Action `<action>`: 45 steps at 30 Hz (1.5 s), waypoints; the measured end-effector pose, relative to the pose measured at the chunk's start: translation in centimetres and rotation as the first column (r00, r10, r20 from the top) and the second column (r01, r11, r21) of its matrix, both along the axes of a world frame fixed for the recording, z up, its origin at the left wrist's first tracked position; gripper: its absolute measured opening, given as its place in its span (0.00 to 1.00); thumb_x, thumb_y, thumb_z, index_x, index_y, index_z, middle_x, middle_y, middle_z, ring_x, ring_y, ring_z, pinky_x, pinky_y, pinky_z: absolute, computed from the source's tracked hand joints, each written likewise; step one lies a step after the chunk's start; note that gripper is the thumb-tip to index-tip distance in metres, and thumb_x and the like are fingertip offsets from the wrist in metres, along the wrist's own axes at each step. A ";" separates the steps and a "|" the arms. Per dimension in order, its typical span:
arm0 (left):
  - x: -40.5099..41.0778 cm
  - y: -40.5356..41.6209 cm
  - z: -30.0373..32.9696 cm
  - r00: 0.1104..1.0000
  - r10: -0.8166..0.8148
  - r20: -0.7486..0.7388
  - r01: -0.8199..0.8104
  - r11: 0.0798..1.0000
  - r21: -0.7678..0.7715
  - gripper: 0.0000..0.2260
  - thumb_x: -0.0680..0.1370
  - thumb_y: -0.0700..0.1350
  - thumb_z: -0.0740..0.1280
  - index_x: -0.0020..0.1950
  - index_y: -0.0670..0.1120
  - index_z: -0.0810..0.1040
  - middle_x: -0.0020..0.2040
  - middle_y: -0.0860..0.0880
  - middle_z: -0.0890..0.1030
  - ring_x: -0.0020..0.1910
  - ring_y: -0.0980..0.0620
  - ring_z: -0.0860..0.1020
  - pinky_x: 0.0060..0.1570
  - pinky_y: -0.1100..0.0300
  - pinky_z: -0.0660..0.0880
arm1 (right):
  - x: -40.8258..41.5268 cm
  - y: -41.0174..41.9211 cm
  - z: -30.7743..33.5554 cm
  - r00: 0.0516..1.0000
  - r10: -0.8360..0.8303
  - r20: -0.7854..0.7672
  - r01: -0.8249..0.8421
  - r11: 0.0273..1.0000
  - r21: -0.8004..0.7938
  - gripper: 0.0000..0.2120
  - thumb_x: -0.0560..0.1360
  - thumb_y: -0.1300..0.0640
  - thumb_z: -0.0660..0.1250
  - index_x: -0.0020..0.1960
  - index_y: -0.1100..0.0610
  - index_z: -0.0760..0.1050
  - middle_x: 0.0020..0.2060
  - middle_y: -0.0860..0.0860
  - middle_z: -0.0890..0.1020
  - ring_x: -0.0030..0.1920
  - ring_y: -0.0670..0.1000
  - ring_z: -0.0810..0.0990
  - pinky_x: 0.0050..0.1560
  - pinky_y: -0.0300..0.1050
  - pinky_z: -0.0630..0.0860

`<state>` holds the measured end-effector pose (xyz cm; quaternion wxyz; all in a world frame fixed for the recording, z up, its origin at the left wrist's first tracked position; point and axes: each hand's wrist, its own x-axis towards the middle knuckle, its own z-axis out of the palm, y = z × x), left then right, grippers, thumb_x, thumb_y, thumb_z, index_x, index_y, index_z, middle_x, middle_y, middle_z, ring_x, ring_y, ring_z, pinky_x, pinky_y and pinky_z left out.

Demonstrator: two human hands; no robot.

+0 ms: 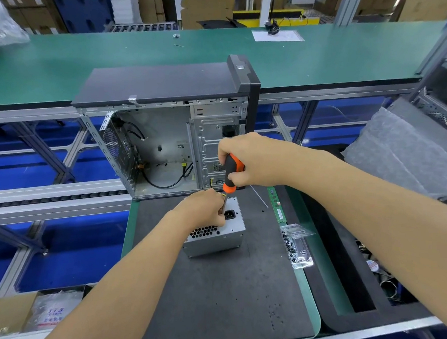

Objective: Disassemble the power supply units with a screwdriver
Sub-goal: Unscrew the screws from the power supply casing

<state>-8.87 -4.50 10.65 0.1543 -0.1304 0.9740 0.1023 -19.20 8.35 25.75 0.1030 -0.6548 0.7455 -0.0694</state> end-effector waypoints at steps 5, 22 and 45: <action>0.5 -0.3 -0.2 0.997 0.045 -0.065 -0.042 0.998 0.045 0.11 0.73 0.45 0.66 0.33 0.51 0.65 0.33 0.52 0.70 0.31 0.51 0.67 0.29 0.59 0.61 | 0.0 -0.1 -0.1 1.000 0.001 0.029 -0.001 1.000 -0.005 0.14 0.73 0.56 0.70 0.56 0.50 0.71 0.50 0.48 0.75 0.42 0.45 0.70 0.36 0.35 0.67; 5.8 -3.4 -3.4 0.787 0.509 -0.348 -0.402 0.852 0.336 0.24 0.69 0.72 0.68 0.60 0.61 0.77 0.31 0.58 0.71 0.39 0.53 0.75 0.37 0.56 0.73 | -3.7 3.2 -2.7 0.844 -0.372 0.386 0.423 0.904 -0.055 0.11 0.72 0.47 0.71 0.49 0.44 0.71 0.42 0.47 0.82 0.38 0.50 0.81 0.36 0.42 0.76; 9.8 1.9 -8.9 0.389 0.894 -0.224 -0.361 0.372 0.855 0.18 0.81 0.61 0.55 0.44 0.51 0.76 0.36 0.56 0.78 0.35 0.61 0.71 0.42 0.60 0.71 | 6.2 3.2 -20.6 -0.450 0.113 0.886 0.872 0.270 0.408 0.11 0.76 0.53 0.72 0.50 0.59 0.75 0.36 0.51 0.79 0.38 0.47 0.79 0.43 0.39 0.79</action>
